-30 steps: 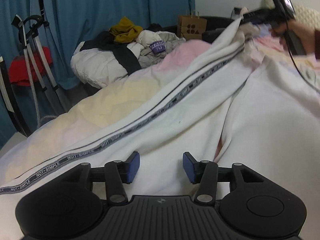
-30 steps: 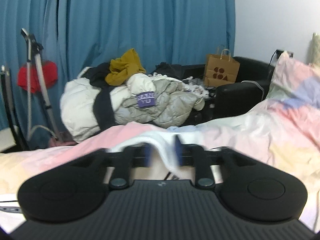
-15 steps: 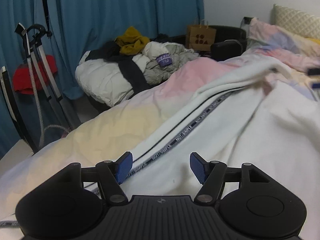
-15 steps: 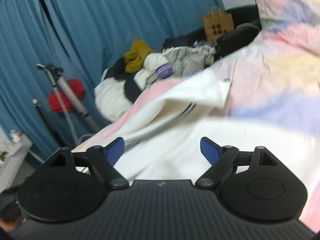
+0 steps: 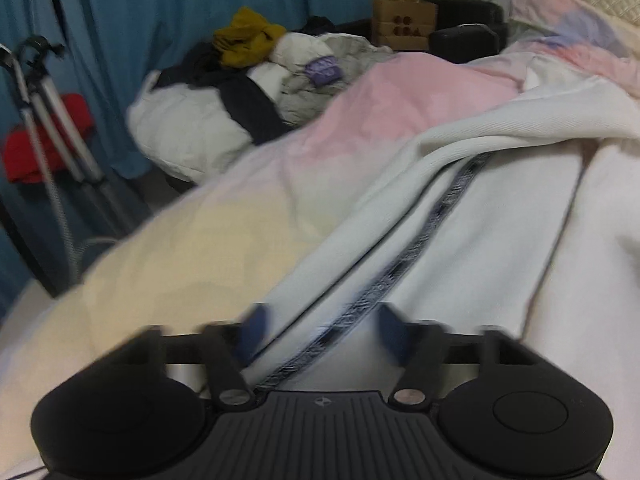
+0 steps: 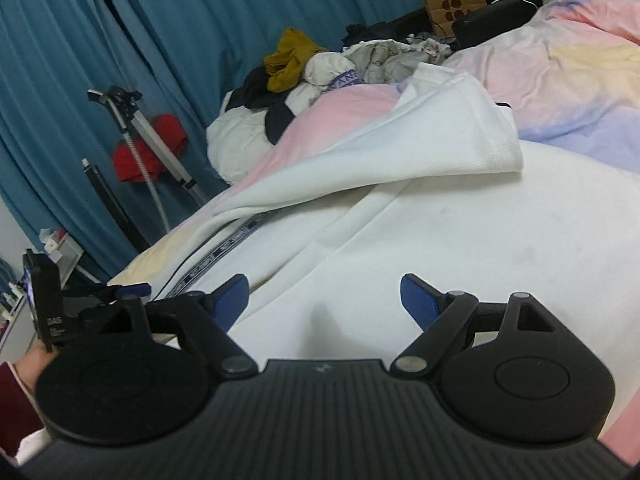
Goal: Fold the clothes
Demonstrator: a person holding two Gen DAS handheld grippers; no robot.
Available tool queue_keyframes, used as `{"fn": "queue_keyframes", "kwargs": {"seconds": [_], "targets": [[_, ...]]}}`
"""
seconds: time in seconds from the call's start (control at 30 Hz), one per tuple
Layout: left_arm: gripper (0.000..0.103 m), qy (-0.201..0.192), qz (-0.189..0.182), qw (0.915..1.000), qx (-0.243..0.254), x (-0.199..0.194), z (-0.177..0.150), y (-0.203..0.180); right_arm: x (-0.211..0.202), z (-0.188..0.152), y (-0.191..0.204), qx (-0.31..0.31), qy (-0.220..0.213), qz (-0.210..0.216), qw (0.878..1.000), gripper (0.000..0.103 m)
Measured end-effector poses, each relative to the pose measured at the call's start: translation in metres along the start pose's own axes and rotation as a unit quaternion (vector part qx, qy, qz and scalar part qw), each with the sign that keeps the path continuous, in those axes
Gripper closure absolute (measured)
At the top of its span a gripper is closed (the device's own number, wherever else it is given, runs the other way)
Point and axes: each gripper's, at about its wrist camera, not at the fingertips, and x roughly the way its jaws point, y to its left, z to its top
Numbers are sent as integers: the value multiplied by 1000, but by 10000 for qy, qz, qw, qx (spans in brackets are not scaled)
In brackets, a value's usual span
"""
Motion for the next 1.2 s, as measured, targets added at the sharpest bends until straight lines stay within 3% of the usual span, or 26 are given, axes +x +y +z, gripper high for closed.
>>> {"fn": "queue_keyframes", "kwargs": {"seconds": [0.03, 0.07, 0.1, 0.2, 0.33, 0.43, 0.6, 0.63, 0.67, 0.7, 0.77, 0.8, 0.9, 1.0, 1.1, 1.2], "targets": [[67, 16, -62, 10000, 58, -2, 2, -3, 2, 1, -3, 67, -6, -4, 10000, 19], [99, 32, -124, 9999, 116, -4, 3, -7, 3, 1, -6, 126, -1, -15, 9999, 19], [103, 47, -186, 9997, 174, -6, 5, -10, 4, 1, -9, 178, 8, -30, 9998, 19], [103, -101, -235, 9986, 467, -30, 1, -28, 1, 3, -15, 326, -34, -14, 9995, 19], [103, -457, -306, 9980, 320, -76, -18, -42, -8, 12, -24, 744, -260, 233, 9966, 19], [103, -776, -121, 9966, -242, -116, -44, -45, -9, 20, -42, 1366, -409, 436, 9888, 18], [101, -1056, 46, 9855, -1326, -177, -93, -45, 27, 40, -70, 2155, -378, 387, 9750, 17], [100, -1072, 71, 9841, -1411, -182, -96, -41, 35, 45, -75, 2292, -362, 361, 9720, 19], [99, -1087, 95, 9827, -1496, -188, -98, -38, 43, 50, -80, 2428, -346, 335, 9689, 32], [98, -1115, 92, 9812, -1575, -192, -97, -33, 48, 57, -81, 2398, -357, 205, 9700, 40], [98, -1258, 128, 9764, -1753, -199, -93, -23, 53, 75, -72, 2088, -454, -63, 9769, 79], [98, -1364, 66, 9722, -1900, -202, -94, -17, 53, 87, -62, 1824, -553, -135, 9816, 86], [98, -1513, -47, 9633, -2215, -209, -102, -4, 52, 124, -32, 1023, -845, -348, 9905, 90], [95, -1435, -15, 9598, -2412, -205, -106, 5, 63, 170, 9, 218, -1189, -497, 9914, 92], [90, -1415, -51, 9532, -2672, -199, -110, 14, 97, 214, 48, -413, -1326, -651, 9882, 95], [87, -1381, -26, 9505, -2785, -191, -115, 17, 146, 234, 67, -768, -1145, -1015, 9852, 95]]}}
